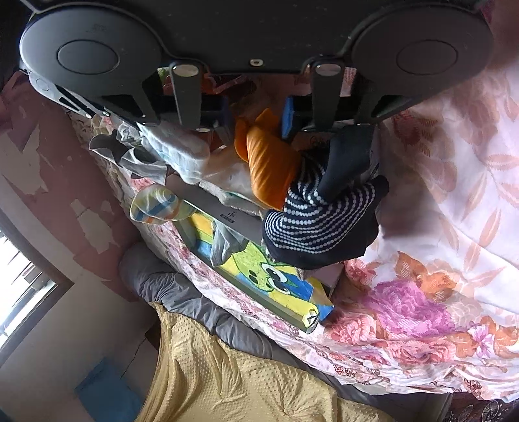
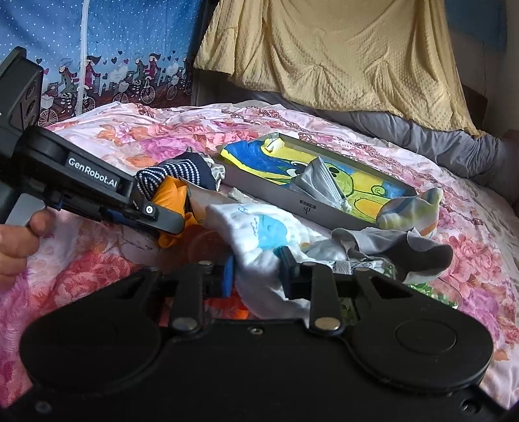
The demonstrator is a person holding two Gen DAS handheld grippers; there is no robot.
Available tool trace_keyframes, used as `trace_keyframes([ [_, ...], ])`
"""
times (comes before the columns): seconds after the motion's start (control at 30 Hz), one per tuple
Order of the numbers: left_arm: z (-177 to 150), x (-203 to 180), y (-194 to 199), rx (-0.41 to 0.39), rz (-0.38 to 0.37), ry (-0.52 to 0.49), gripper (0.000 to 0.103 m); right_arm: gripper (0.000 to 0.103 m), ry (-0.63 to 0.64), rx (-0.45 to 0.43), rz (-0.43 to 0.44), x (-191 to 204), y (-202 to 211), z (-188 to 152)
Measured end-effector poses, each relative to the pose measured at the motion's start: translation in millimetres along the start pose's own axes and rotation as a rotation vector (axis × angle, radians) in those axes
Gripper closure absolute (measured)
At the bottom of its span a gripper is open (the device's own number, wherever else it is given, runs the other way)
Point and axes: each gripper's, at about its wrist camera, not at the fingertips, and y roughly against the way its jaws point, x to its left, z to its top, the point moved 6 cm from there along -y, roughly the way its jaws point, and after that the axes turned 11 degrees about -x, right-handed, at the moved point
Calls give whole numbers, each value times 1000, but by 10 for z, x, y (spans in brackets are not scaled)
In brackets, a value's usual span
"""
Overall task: Organize soft objects
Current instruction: 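Close the right tool on the white cloth while the left tool grips the orange item, then lift the white cloth with the right tool while the left tool lifts the orange item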
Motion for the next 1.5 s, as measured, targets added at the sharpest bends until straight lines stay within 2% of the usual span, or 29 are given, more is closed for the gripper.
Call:
trace_keyframes([
  [0.07, -17, -1, 14, -2, 1, 2, 74, 89, -4, 2, -1, 0, -1, 2],
  [0.27, -58, -31, 79, -21, 20, -13, 78, 93, -28, -12, -4, -10, 27, 3],
  [0.67, -133, -95, 258, -18, 58, -37, 79, 95, -13, -71, 11, 42, 192, 102],
  [0.93, -224, -144, 497, -38, 81, -94, 80, 95, 14, -112, 5, 80, 290, 184],
  [1.17, -290, -220, 657, -64, 70, -123, 85, 95, 22, -129, 20, 107, 362, 213],
  [1.33, -323, -221, 725, -66, 49, -105, 94, 95, 20, -142, 15, 89, 390, 229],
  [1.5, -340, -348, 817, -103, 31, -170, 94, 95, 16, -153, 10, 69, 422, 235],
])
